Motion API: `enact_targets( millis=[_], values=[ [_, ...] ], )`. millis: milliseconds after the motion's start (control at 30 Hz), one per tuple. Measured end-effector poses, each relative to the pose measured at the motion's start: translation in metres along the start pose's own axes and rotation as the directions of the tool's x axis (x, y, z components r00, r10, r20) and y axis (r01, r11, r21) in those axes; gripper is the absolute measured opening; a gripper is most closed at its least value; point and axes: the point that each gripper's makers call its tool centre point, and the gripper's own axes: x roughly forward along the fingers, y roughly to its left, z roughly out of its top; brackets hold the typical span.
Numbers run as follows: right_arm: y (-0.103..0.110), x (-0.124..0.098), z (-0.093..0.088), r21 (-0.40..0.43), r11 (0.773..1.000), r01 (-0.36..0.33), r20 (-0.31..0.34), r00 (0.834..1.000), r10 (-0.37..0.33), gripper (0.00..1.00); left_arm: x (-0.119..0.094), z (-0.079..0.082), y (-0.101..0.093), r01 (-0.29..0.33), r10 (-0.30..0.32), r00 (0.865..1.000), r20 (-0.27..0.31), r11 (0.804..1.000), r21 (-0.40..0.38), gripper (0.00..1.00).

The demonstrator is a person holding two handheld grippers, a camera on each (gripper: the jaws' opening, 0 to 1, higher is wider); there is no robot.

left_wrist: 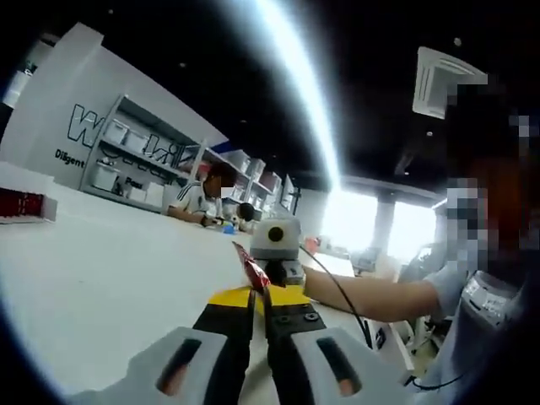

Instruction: Tear open the coffee pouch, take out the coffee, and pour the coffee from the pouch into the cup

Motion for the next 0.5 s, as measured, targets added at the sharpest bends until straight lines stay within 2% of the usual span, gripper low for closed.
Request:
enact_targets(
  millis=[300,467,500],
  values=[
    [0.014,0.018,0.004,0.002,0.998,-0.060,0.022,0.998,0.060,0.14,0.000,0.002,-0.002,0.007,-0.007,1.000,0.009,1.000,0.009,0.08],
    [0.014,0.022,0.005,0.000,0.999,-0.033,0.027,0.999,0.033,0.11,0.000,0.006,-0.006,0.010,-0.012,1.000,0.028,0.999,0.044,0.09],
    [0.006,0.022,0.009,-0.037,0.999,0.011,0.051,0.999,-0.009,0.10,0.001,0.006,-0.006,0.011,-0.013,1.000,0.026,0.999,0.044,0.12]
  ],
)
